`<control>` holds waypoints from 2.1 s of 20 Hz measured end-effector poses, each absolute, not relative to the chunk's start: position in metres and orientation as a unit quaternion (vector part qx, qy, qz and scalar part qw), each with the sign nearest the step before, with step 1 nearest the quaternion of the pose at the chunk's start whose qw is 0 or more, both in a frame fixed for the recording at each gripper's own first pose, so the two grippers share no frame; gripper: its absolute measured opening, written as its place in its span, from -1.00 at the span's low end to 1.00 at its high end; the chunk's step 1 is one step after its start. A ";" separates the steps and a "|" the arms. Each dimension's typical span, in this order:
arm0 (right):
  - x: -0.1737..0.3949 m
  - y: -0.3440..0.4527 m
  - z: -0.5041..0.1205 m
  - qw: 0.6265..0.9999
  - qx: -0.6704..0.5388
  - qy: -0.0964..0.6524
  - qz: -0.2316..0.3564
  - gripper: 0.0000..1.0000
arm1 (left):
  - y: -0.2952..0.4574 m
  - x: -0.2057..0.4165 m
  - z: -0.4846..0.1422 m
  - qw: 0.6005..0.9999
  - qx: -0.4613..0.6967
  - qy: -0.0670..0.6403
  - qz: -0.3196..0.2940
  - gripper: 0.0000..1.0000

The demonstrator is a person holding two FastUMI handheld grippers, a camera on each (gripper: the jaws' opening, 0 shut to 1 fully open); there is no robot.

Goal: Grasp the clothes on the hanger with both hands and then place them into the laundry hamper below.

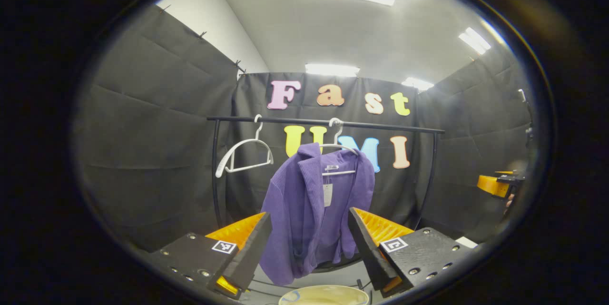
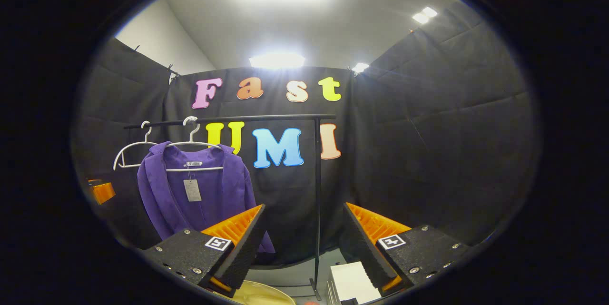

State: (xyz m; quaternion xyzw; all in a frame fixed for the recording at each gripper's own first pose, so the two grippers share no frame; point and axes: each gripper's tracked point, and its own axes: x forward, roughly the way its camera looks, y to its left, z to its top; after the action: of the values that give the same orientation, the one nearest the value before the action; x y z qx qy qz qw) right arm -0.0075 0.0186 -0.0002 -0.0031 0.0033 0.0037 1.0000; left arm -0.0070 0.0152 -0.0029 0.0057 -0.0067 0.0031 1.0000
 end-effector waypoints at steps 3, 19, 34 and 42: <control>-0.006 0.029 0.002 1.000 -0.011 0.009 0.011 0.92 | 0.018 -0.015 -0.005 1.000 0.007 -0.001 0.005 0.99; 0.093 0.139 0.027 0.987 0.025 0.014 0.157 0.92 | -0.004 0.031 0.004 0.999 -0.031 0.013 0.033 0.99; 0.268 0.236 0.006 0.959 0.066 0.051 0.272 0.89 | 0.006 0.210 -0.015 0.988 -0.026 0.040 0.146 0.87; 0.318 0.270 -0.021 0.949 0.074 0.076 0.297 0.88 | 0.019 0.262 -0.038 0.974 0.001 0.044 0.222 0.99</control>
State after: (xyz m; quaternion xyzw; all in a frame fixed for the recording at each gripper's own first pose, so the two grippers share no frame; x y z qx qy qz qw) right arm 0.3179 0.2704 -0.0211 0.0741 0.0758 0.2970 0.9490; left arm 0.2621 0.0195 -0.0376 0.0005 0.0441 0.2219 0.9741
